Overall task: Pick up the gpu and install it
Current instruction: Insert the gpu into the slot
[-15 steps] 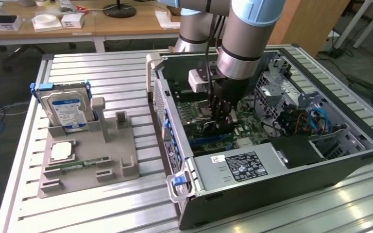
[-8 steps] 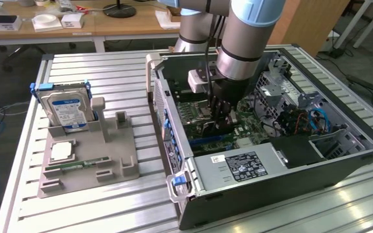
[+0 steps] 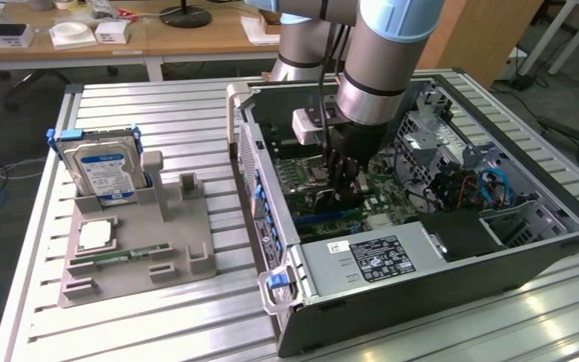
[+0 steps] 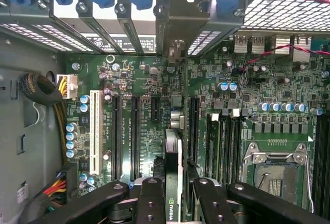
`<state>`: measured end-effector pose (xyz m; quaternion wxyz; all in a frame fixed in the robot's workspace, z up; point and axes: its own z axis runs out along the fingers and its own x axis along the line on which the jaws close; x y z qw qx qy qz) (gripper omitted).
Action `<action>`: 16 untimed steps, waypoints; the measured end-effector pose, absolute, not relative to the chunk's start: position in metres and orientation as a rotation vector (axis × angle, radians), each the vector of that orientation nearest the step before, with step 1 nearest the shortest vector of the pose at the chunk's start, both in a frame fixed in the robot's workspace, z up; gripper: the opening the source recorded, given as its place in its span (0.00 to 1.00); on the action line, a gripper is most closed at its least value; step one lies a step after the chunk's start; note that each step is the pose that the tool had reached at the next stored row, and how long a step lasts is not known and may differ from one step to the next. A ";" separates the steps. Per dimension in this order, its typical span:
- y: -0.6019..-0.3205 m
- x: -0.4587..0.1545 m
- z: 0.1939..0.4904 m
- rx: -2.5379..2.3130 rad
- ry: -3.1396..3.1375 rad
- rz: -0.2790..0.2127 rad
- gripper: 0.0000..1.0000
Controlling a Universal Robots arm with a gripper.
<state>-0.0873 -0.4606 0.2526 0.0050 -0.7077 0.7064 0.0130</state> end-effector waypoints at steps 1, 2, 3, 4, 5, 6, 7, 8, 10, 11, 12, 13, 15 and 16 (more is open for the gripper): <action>-0.461 -0.087 0.253 -2.216 2.213 0.041 0.26; -0.461 -0.087 0.253 -2.215 2.213 0.041 0.26; -0.461 -0.087 0.253 -2.214 2.214 0.041 0.26; -0.461 -0.086 0.253 -2.214 2.215 0.041 0.26; -0.461 -0.086 0.253 -2.213 2.215 0.041 0.26; -0.461 -0.086 0.253 -2.213 2.215 0.041 0.26; -0.461 -0.086 0.253 -2.213 2.215 0.041 0.26; -0.461 -0.086 0.253 -2.213 2.215 0.041 0.26; -0.461 -0.086 0.253 -2.213 2.215 0.041 0.26; -0.461 -0.086 0.253 -2.212 2.216 0.041 0.26; -0.461 -0.086 0.254 -2.212 2.216 0.041 0.26; -0.461 -0.086 0.255 -2.212 2.216 0.041 0.26; -0.461 -0.086 0.256 -2.212 2.216 0.041 0.26; -0.461 -0.086 0.256 -2.212 2.216 0.041 0.26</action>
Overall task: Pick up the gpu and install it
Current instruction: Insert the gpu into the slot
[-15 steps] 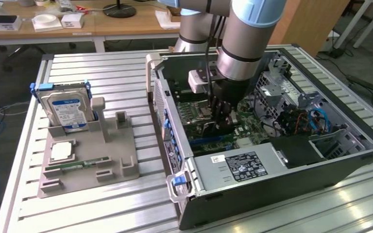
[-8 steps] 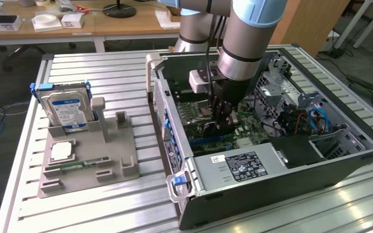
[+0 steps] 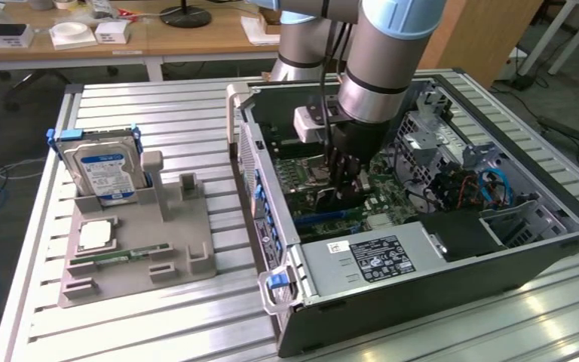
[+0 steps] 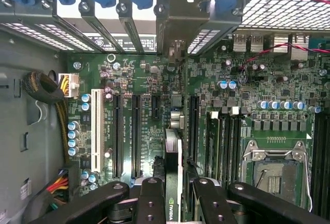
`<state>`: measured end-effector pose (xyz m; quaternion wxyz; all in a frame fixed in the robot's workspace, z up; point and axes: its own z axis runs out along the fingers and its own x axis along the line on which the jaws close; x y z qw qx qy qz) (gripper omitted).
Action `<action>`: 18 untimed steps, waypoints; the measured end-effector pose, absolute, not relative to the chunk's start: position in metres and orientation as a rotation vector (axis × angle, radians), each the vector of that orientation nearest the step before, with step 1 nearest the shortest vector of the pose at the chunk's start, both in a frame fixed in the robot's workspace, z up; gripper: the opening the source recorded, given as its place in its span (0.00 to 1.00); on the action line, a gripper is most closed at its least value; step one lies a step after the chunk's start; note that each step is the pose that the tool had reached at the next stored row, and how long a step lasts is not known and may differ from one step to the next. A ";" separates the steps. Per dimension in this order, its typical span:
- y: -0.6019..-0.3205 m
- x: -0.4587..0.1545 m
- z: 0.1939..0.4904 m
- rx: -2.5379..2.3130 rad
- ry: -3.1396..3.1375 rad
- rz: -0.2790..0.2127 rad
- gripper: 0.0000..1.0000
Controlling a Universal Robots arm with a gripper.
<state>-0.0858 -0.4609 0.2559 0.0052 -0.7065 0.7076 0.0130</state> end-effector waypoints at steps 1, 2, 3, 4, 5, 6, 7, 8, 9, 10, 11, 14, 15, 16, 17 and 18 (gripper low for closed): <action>-0.461 -0.086 0.256 -2.212 2.216 0.041 0.26; -0.461 -0.086 0.257 -2.212 2.216 0.041 0.26; -0.461 -0.086 0.259 -2.212 2.216 0.041 0.26; -0.461 -0.086 0.259 -2.212 2.216 0.041 0.26; -0.461 -0.086 0.259 -2.212 2.216 0.041 0.26; -0.461 -0.086 0.259 -2.212 2.216 0.041 0.26; -0.461 -0.086 0.259 -2.212 2.216 0.041 0.26; -0.461 -0.086 0.259 -2.212 2.216 0.041 0.26; -0.461 -0.086 0.259 -2.212 2.216 0.041 0.26; -0.461 -0.086 0.259 -2.211 2.217 0.041 0.26; -0.461 -0.086 0.259 -2.208 2.220 0.041 0.26; -0.461 -0.086 0.259 -2.199 2.229 0.040 0.26; -0.461 -0.086 0.259 -2.197 2.231 0.040 0.26; -0.461 -0.086 0.259 -2.196 2.232 0.040 0.26; -0.461 -0.086 0.259 -2.195 2.233 0.041 0.26; -0.461 -0.086 0.259 -2.195 2.233 0.041 0.26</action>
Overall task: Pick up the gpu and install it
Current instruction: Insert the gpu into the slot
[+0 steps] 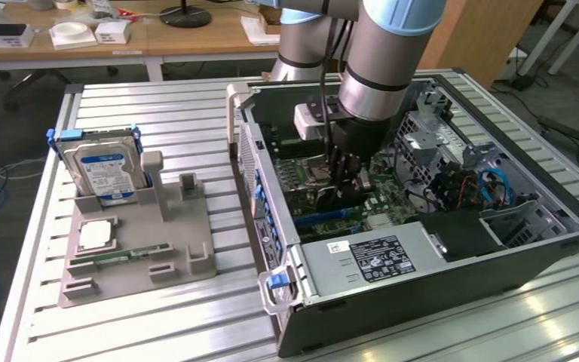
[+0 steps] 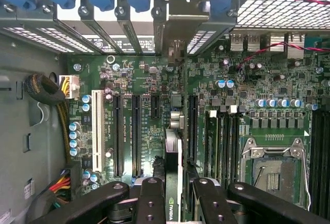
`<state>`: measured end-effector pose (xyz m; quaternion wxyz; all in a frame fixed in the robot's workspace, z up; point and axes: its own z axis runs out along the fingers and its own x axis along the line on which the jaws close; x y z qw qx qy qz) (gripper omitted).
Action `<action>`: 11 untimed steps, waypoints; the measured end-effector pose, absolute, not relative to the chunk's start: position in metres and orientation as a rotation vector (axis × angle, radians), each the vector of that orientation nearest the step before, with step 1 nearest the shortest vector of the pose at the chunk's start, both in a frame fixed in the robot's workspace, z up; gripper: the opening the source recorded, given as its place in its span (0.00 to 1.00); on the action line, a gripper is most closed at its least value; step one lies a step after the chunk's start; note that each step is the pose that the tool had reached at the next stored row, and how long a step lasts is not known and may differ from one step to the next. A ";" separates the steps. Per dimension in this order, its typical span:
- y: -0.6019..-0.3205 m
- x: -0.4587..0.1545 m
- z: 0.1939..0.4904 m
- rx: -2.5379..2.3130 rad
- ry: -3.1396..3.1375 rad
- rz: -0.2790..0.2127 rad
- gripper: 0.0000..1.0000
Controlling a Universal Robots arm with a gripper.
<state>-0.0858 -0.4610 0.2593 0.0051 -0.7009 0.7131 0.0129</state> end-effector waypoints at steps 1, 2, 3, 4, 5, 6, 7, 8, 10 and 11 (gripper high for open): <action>-0.461 -0.086 0.259 -2.195 2.233 0.041 0.26; -0.461 -0.086 0.259 -2.195 2.233 0.040 0.26; -0.461 -0.086 0.259 -2.195 2.233 0.041 0.26; -0.461 -0.086 0.259 -2.195 2.233 0.041 0.26; -0.461 -0.086 0.259 -2.194 2.233 0.040 0.26; -0.461 -0.087 0.259 -2.194 2.234 0.040 0.26; -0.461 -0.088 0.259 -2.193 2.234 0.040 0.26; -0.461 -0.088 0.259 -2.193 2.235 0.040 0.26; -0.461 -0.089 0.259 -2.193 2.235 0.041 0.26; -0.461 -0.089 0.259 -2.193 2.235 0.041 0.26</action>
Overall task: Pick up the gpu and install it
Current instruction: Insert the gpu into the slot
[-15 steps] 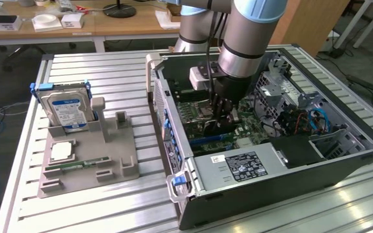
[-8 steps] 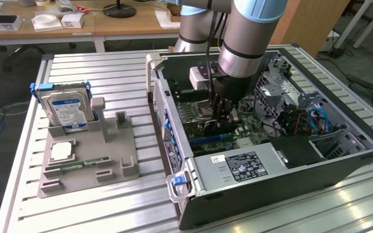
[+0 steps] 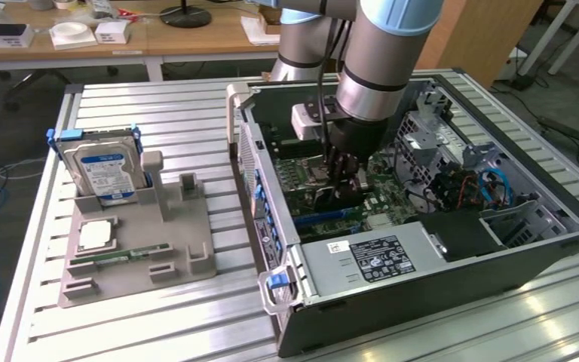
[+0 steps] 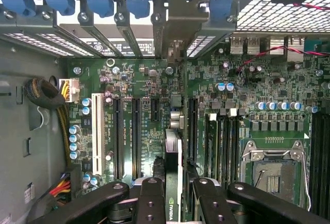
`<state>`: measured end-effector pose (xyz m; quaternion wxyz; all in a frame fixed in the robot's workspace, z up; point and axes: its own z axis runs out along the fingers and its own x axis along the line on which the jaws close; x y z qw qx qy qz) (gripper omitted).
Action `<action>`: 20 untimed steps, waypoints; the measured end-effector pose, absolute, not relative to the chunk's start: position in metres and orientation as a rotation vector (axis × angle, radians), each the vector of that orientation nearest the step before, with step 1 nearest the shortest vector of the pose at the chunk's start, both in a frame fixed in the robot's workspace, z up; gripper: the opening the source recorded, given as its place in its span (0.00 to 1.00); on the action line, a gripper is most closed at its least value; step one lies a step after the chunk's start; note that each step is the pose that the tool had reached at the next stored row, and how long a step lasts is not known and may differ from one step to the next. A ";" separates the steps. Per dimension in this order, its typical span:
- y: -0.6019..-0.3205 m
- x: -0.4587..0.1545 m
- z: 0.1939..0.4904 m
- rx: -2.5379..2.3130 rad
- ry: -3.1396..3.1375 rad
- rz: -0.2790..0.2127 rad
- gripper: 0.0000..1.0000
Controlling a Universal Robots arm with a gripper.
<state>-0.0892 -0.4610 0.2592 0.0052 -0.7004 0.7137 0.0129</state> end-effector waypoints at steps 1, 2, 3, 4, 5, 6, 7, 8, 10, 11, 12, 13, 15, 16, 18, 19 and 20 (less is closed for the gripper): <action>-0.461 -0.089 0.259 -2.193 2.235 0.041 0.26; -0.461 -0.089 0.259 -2.193 2.235 0.041 0.26; -0.461 -0.089 0.259 -2.193 2.235 0.041 0.26; -0.461 -0.089 0.259 -2.193 2.235 0.040 0.26; -0.461 -0.089 0.259 -2.193 2.235 0.040 0.26; -0.461 -0.089 0.259 -2.193 2.235 0.041 0.26; -0.461 -0.089 0.259 -2.193 2.235 0.041 0.26; -0.461 -0.089 0.258 -2.193 2.235 0.040 0.26; -0.461 -0.089 0.257 -2.193 2.235 0.041 0.26; -0.461 -0.089 0.257 -2.192 2.235 0.041 0.26; -0.461 -0.089 0.256 -2.192 2.235 0.041 0.26; -0.461 -0.089 0.256 -2.192 2.235 0.040 0.26; -0.461 -0.089 0.255 -2.192 2.235 0.041 0.26; -0.461 -0.089 0.254 -2.192 2.235 0.041 0.26; -0.461 -0.089 0.253 -2.192 2.236 0.040 0.26; -0.461 -0.089 0.253 -2.192 2.236 0.040 0.26; -0.461 -0.089 0.253 -2.192 2.236 0.040 0.26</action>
